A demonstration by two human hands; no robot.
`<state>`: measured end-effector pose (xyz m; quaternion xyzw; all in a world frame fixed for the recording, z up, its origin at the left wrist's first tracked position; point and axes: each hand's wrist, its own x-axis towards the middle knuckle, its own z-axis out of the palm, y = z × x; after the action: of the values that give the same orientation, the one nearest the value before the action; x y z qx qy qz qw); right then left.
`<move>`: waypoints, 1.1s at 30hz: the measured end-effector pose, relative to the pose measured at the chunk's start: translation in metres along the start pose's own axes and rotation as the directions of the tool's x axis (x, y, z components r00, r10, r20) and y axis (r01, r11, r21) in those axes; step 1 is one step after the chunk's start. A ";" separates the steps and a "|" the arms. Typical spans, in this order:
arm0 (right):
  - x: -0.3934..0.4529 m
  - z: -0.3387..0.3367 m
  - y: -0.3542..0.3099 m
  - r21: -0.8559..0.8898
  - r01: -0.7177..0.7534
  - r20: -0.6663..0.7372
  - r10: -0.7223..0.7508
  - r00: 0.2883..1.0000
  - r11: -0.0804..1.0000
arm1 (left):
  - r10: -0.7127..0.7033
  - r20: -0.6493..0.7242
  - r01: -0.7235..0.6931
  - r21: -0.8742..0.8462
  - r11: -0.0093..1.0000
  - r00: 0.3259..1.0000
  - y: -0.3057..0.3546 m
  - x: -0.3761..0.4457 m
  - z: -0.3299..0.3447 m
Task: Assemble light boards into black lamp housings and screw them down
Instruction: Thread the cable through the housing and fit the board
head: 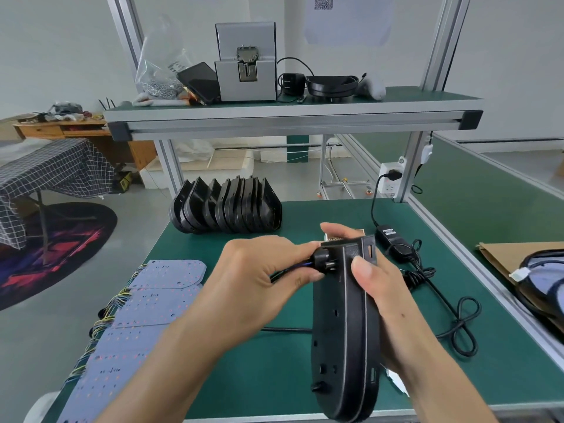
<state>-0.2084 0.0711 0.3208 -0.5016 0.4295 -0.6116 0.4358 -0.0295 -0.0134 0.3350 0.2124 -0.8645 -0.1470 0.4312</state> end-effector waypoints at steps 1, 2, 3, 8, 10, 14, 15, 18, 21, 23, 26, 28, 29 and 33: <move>-0.001 0.000 0.001 -0.008 0.001 -0.002 -0.001 1.000 1.000 | 0.010 -0.006 -0.010 0.005 1.000 1.000 0.000 -0.001 0.001; -0.001 0.000 0.002 -0.017 0.001 -0.002 -0.001 1.000 1.000 | 0.020 -0.012 -0.020 0.014 1.000 1.000 0.001 -0.001 0.002; -0.001 -0.001 0.004 -0.022 0.006 0.002 -0.006 1.000 1.000 | 0.029 -0.019 -0.028 0.029 0.999 0.999 0.001 -0.001 0.003; -0.002 -0.003 0.009 0.058 0.014 0.045 -0.016 0.999 0.998 | 0.065 -0.043 -0.064 0.023 0.998 0.997 0.003 0.006 0.003; -0.003 -0.003 0.010 0.055 0.012 0.052 -0.015 0.999 0.998 | 0.076 -0.035 -0.075 0.021 0.997 0.997 0.004 0.005 0.004; -0.004 -0.002 0.010 0.024 -0.005 0.017 0.004 1.000 1.000 | 0.073 -0.062 -0.073 0.005 0.997 0.995 0.003 0.001 0.007; -0.006 -0.002 0.010 0.029 -0.003 0.019 0.002 1.000 1.000 | 0.069 -0.072 -0.070 -0.006 0.998 0.995 0.003 0.000 0.008; -0.007 -0.002 0.010 0.026 -0.001 0.033 0.000 0.999 1.000 | 0.068 -0.087 -0.070 -0.024 0.997 0.994 0.003 -0.002 0.009; -0.008 -0.002 0.011 0.017 0.009 0.026 -0.009 1.000 1.000 | 0.059 -0.084 -0.063 -0.039 0.997 0.995 0.003 -0.002 0.010; -0.008 0.000 0.010 0.020 0.011 0.010 -0.011 1.000 1.000 | 0.047 -0.074 -0.050 -0.048 0.998 0.996 0.003 -0.003 0.011; -0.009 -0.001 0.012 -0.048 0.076 -0.011 -0.077 0.997 0.996 | 0.000 -0.062 -0.005 -0.090 0.996 0.998 0.001 -0.006 0.012; -0.009 -0.003 0.011 -0.090 0.113 -0.025 -0.116 0.993 0.989 | -0.029 -0.065 0.021 -0.124 0.992 0.997 0.002 -0.008 0.011; -0.008 -0.003 0.010 -0.096 0.119 -0.034 -0.123 0.992 0.988 | -0.044 -0.066 0.035 -0.139 0.990 0.997 0.002 -0.009 0.011; -0.006 -0.007 0.008 -0.120 0.111 -0.015 -0.113 0.993 0.987 | -0.118 -0.090 0.100 -0.186 0.977 0.989 0.005 -0.012 0.009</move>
<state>-0.2134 0.0754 0.3112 -0.5434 0.4411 -0.6138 0.3652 -0.0316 -0.0020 0.3234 0.2266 -0.8118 -0.2376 0.4828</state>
